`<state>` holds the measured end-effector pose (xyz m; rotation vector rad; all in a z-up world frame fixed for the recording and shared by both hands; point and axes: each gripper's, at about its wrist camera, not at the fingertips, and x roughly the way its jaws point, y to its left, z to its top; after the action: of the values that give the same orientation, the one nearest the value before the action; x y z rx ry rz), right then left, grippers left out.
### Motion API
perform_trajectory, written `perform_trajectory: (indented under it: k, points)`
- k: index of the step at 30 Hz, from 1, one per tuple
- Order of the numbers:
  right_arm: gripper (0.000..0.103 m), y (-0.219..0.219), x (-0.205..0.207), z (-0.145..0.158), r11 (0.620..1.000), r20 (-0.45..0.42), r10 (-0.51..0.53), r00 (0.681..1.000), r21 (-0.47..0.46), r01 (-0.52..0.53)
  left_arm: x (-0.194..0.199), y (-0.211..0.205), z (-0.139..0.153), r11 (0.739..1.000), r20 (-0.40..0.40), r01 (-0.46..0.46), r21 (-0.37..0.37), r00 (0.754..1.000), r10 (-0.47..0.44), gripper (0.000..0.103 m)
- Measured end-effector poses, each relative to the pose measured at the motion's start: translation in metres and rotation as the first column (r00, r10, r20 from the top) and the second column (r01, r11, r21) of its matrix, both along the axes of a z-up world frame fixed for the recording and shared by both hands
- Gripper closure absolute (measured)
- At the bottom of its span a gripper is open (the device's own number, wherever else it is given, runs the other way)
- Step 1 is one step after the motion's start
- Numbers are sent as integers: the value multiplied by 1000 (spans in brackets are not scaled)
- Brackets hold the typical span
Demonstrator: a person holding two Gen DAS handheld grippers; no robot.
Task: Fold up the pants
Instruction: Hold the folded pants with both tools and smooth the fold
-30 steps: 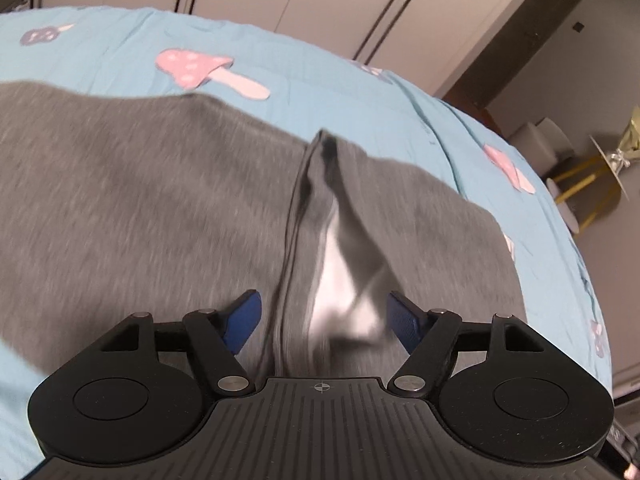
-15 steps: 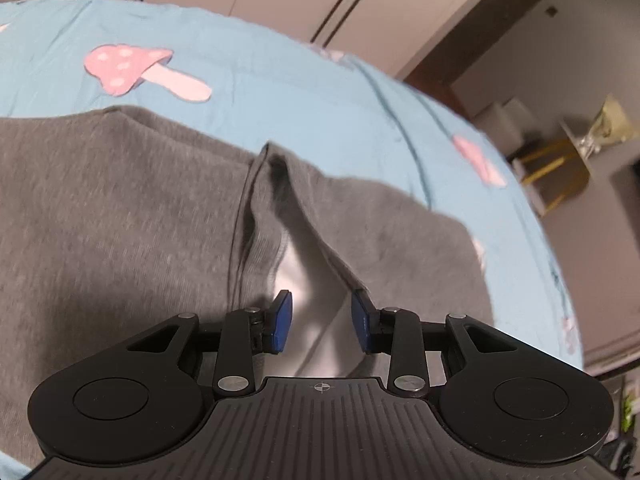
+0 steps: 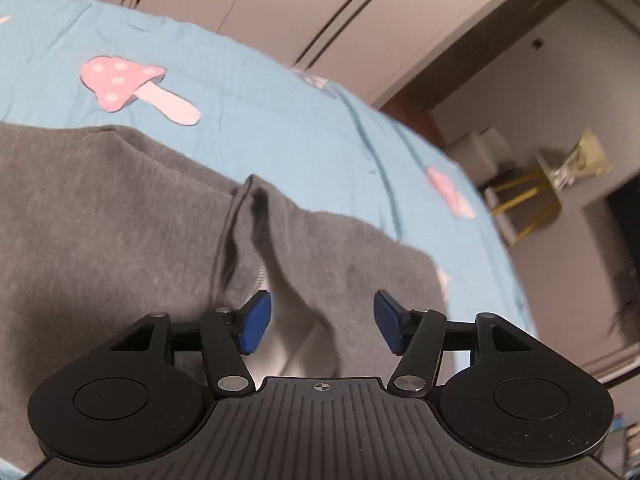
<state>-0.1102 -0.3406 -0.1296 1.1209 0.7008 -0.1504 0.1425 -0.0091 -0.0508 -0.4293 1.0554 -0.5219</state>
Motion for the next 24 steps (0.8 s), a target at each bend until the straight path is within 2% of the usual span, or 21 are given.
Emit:
perform_trajectory:
  k: [2, 4, 5, 8, 11, 13, 15, 16, 17, 18, 19, 20, 21, 22, 23, 24]
  points:
    - [22, 1, 2, 0, 1000, -2, 1, 1000, -4, -1, 5, -12, -10, 998, -26, 45, 38, 999, -44, 54]
    - [21, 1, 3, 0, 1000, -4, 4, 1000, -10, -4, 12, -24, -24, 996, -82, 81, 38, 994, -78, 65]
    - [21, 2, 4, 0, 1000, -4, 5, 1000, -12, -5, 16, -28, -31, 995, -102, 88, 42, 991, -84, 74]
    - [21, 2, 3, 1, 1000, -2, 10, 1000, -18, -10, 26, -32, -38, 995, -83, 57, 81, 995, -50, 96]
    - [21, 3, 3, 0, 1000, 0, 11, 1000, -20, -11, 27, -26, -18, 990, 52, 27, 141, 998, -34, 97]
    - [21, 3, 4, 0, 1000, -2, 11, 1000, -22, -11, 23, -17, 1, 987, 184, 20, 158, 982, -49, 96]
    - [21, 3, 5, 0, 1000, -4, 12, 1000, -24, -12, 30, -7, 0, 981, 181, -18, 195, 983, -17, 96]
    - [21, 3, 6, -1, 1000, -6, 13, 1000, -26, -13, 35, -2, -6, 966, 169, -60, 251, 985, 18, 96]
    - [21, 3, 7, -1, 999, -7, 14, 1000, -28, -14, 38, 1, -12, 939, 167, -101, 330, 985, 47, 98]
    - [20, 3, 8, -1, 999, -9, 16, 1000, -31, -16, 37, 5, -18, 923, 164, -106, 370, 985, 47, 98]
    - [20, 3, 8, -1, 999, -9, 19, 1000, -33, -19, 35, 10, -21, 927, 142, -94, 364, 989, 44, 90]
    - [19, 3, 8, -1, 999, -9, 20, 1000, -34, -20, 30, 16, -24, 947, 108, -71, 313, 993, 38, 70]
    - [19, 3, 7, -1, 999, -7, 21, 1000, -34, -21, 24, 21, -25, 964, 81, -48, 260, 996, 27, 57]
    - [19, 3, 7, -1, 999, -7, 22, 1000, -33, -22, 15, 26, -26, 979, 57, -26, 202, 998, 14, 35]
    - [18, 3, 8, -1, 999, -5, 22, 1000, -31, -22, 7, 29, -26, 987, 45, -6, 160, 999, -1, 29]
    - [17, 4, 8, -1, 999, -4, 21, 1000, -29, -21, -1, 29, -26, 991, 41, 19, 129, 999, -25, 29]
